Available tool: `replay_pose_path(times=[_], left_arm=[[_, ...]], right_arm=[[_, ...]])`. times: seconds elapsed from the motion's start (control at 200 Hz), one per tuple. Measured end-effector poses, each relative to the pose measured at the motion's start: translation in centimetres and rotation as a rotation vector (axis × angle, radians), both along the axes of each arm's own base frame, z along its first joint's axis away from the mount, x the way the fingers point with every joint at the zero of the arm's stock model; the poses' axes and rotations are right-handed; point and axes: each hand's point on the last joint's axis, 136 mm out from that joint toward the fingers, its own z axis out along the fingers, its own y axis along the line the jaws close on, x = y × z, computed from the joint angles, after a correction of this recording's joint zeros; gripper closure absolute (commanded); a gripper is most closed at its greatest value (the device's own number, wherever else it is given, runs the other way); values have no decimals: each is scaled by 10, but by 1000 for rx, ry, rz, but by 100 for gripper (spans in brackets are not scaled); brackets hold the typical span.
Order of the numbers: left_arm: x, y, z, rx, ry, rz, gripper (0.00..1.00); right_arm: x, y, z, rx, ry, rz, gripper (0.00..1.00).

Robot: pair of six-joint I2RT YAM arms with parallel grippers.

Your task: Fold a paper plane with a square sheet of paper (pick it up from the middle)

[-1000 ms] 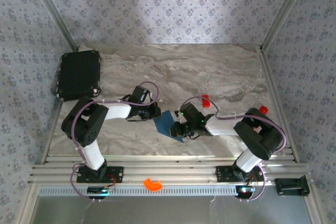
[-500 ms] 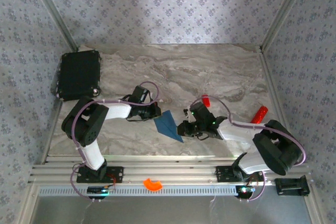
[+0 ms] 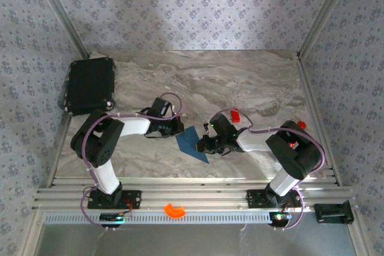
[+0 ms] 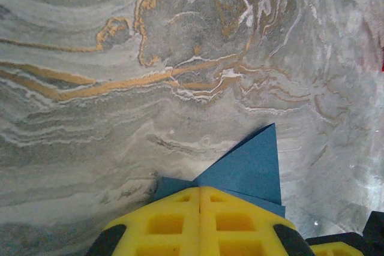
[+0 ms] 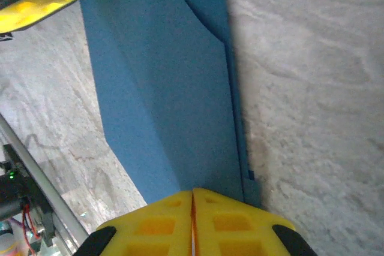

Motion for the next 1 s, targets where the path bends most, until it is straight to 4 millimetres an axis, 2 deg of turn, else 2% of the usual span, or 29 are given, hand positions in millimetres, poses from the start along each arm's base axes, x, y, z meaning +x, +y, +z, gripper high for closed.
replay_pose_path(times=[0.12, 0.23, 0.37, 0.435, 0.505, 0.595, 0.68, 0.77, 0.86, 0.999], left_arm=[[8, 4, 5, 54, -4, 8, 88], [14, 6, 16, 64, -28, 29, 80], [15, 5, 46, 39, -81, 46, 80], [12, -1, 61, 12, -112, 45, 83], [4, -11, 69, -18, -130, 31, 86], [-13, -21, 61, -36, -110, 6, 90], [-29, -27, 41, -40, -54, -11, 91], [-36, -26, 18, -35, 2, -2, 93], [-36, -22, 0, -34, 52, 18, 94], [-17, -8, 1, -59, 48, 68, 95]], right_arm=[[0, 2, 1, 38, -10, -9, 93], [0, 5, 2, 54, -12, -14, 93], [-1, 8, 2, 60, -6, -20, 94], [-1, 9, 2, 61, -5, -23, 95], [-1, 9, 2, 63, -2, -28, 95], [-1, 10, 2, 64, 1, -30, 96], [-1, 10, 2, 64, 0, -30, 96], [-1, 10, 2, 64, 0, -30, 96], [-1, 10, 2, 65, 0, -30, 97], [-1, 10, 2, 65, 0, -29, 97]])
